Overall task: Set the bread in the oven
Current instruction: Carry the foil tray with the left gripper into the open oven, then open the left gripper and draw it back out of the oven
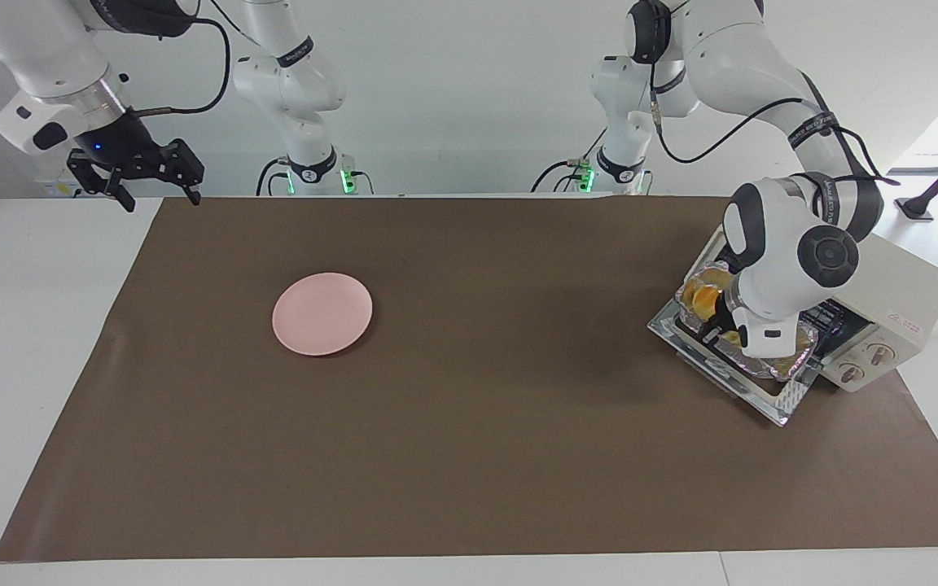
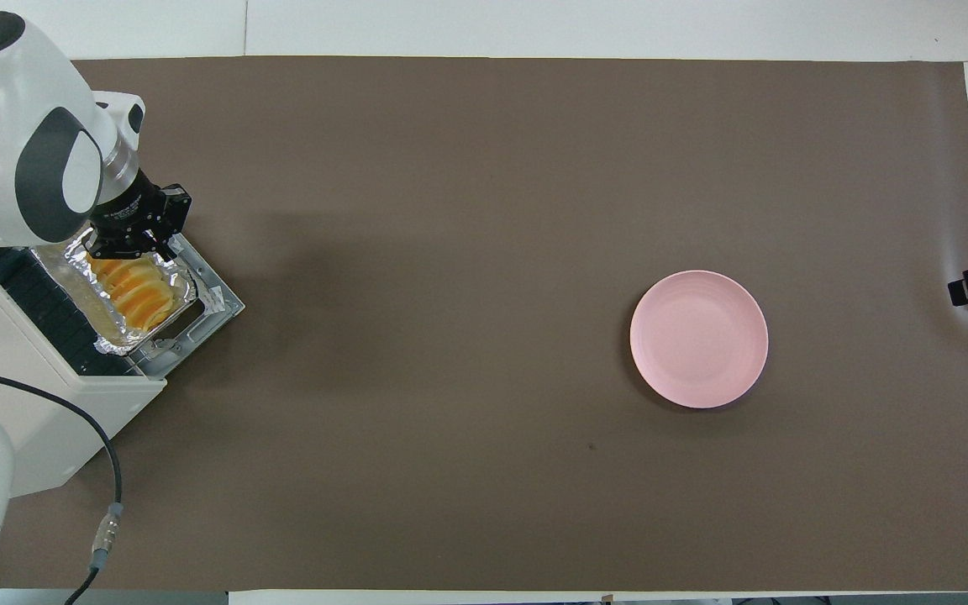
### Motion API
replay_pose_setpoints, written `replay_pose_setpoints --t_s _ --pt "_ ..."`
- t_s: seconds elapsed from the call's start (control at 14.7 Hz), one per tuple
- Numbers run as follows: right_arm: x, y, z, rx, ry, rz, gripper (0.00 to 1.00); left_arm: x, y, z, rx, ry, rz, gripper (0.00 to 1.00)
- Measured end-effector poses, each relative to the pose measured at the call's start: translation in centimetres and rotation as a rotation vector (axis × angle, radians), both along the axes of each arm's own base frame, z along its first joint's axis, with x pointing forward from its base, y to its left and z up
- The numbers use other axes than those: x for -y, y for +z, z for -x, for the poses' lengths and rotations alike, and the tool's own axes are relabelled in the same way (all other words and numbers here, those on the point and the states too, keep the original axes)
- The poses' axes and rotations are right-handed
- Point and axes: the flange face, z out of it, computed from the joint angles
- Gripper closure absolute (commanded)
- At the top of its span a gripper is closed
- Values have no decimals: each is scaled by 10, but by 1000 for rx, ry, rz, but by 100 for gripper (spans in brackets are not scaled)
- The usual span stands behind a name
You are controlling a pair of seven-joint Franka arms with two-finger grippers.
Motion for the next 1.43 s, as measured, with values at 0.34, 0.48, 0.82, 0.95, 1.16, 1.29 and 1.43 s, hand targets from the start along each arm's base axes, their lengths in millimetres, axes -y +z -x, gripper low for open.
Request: replay_pose_setpoints --t_s 0.34,0.48,0.82,0.95,1.16,1.29,1.43 --pt "0 0 0 0 0 0 0 -15 1 10 -18 -12 24 100" --pt "0 0 0 0 0 0 0 -28 5 13 -16 -10 34 100" --pt "0 0 0 0 0 0 0 -54 11 17 -15 -6 50 100" --pt "0 0 0 0 0 0 0 -64 12 18 -18 -5 50 100" --pt "0 0 0 0 0 0 0 -80 12 18 -20 -13 52 100" --pt "0 0 0 0 0 0 0 -86 12 19 -22 -10 46 100" --pt "0 0 0 0 0 0 0 -93 12 19 -24 -5 37 100"
